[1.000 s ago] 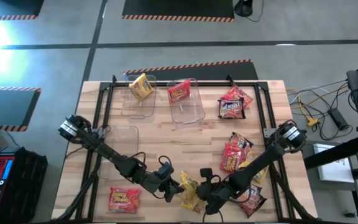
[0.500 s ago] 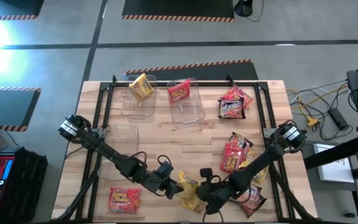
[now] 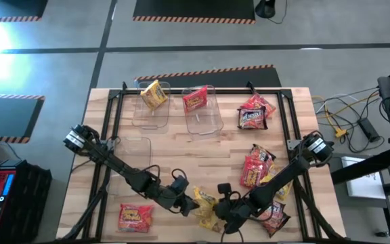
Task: Sort Maruchan noodles
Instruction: Put the yellow noodle pack into the top left transparent bin
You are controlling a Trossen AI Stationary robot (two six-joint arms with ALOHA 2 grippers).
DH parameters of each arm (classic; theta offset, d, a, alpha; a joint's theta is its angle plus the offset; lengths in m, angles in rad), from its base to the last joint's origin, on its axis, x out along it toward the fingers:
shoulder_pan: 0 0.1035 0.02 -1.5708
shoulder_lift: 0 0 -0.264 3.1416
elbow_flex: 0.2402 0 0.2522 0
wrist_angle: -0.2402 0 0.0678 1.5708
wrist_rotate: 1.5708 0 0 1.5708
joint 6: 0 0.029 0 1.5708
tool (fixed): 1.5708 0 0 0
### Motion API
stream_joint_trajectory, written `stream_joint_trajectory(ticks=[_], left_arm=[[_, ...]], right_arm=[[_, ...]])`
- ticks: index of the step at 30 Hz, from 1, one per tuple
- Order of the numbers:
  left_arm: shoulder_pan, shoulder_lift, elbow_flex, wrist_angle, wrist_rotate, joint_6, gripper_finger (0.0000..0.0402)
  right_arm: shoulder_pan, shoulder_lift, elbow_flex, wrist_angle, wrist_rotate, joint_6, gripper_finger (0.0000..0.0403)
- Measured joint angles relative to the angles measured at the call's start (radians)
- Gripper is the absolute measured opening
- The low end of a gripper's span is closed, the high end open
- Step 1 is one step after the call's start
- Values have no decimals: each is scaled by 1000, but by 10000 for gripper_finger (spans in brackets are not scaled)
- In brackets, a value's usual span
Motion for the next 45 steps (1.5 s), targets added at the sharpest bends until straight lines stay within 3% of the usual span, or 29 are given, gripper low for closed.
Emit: stream_joint_trajectory(ticks=[20,27,34,45], left_arm=[[3,0,0,-8,-3,12,81],[5,0,0,-20,-3,15,77],[13,3,0,-26,-9,39,77],[30,3,4,-25,-13,75,76]], right_arm=[[0,0,0,4,13,-10,18],[0,0,0,2,10,-9,18],[5,-41,12,-86,-21,37,18],[38,-84,16,-126,-154,99,18]])
